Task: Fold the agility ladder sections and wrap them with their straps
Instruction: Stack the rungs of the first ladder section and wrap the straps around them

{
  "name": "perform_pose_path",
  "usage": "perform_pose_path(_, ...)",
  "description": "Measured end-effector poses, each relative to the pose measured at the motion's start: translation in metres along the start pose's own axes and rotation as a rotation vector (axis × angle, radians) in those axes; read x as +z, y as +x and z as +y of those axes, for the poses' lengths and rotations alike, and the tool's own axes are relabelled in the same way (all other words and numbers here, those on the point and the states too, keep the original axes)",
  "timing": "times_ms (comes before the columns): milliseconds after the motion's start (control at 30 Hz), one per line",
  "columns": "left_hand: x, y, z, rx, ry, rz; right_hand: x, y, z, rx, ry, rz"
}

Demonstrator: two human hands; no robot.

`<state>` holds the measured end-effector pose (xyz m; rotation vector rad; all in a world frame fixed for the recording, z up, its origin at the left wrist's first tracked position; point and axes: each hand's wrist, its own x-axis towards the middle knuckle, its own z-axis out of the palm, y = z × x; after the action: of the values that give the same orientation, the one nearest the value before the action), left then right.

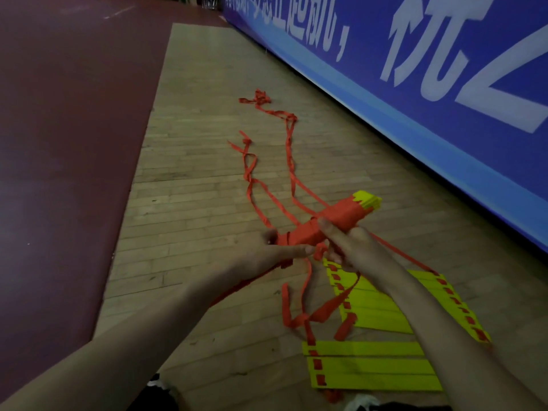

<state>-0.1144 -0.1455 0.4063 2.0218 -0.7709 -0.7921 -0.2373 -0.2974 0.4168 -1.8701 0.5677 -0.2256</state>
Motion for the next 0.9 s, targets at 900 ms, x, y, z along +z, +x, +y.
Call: perform_pose_path(900,-0.025,-0.006,-0.001,-0.152,-0.466,-0.678,-0.001,-0.003,-0.003,-0.063,0.533,-0.066)
